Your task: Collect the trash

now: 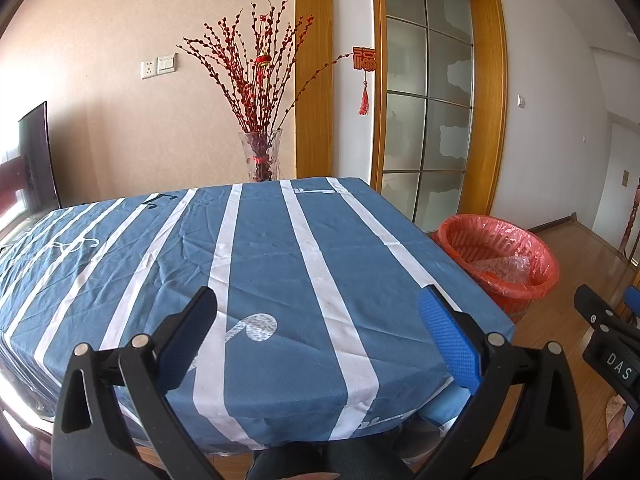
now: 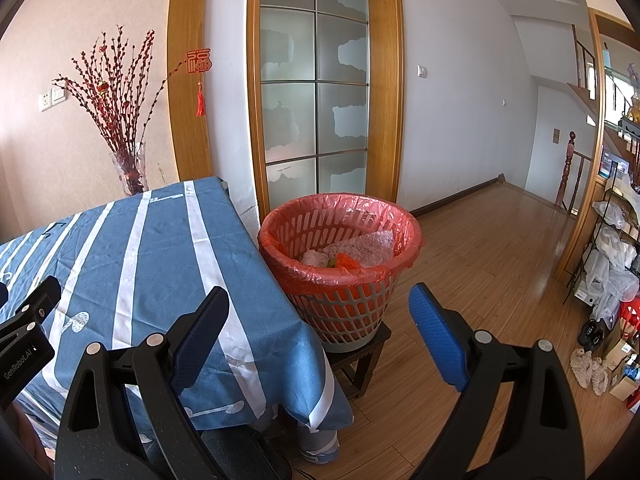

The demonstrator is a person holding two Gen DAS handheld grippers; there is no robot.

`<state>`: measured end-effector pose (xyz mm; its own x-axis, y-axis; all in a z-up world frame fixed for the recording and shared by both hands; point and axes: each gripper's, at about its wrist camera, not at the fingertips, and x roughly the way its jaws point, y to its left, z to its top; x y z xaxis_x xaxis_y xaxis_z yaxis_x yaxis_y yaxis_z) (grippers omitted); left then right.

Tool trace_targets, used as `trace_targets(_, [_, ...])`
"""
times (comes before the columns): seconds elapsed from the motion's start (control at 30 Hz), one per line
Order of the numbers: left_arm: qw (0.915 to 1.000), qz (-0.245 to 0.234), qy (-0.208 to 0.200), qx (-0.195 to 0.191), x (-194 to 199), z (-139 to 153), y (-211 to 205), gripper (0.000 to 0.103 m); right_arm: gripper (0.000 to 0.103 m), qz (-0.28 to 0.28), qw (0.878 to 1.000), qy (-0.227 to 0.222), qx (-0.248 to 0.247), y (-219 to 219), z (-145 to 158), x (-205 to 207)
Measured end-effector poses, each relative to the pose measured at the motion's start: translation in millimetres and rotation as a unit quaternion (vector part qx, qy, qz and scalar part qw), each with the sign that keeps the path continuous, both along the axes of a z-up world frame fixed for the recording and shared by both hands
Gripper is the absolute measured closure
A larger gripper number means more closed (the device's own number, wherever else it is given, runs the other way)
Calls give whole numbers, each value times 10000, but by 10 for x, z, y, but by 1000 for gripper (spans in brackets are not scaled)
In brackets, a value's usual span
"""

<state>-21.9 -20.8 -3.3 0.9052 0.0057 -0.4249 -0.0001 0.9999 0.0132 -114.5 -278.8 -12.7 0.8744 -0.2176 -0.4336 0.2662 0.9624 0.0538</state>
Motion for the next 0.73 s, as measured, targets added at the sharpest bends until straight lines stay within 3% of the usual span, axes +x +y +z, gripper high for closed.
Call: trace_targets(0.73, [10000, -34, 71, -15, 14, -45, 2, 4, 12, 1, 10000, 21, 11, 7, -36, -14])
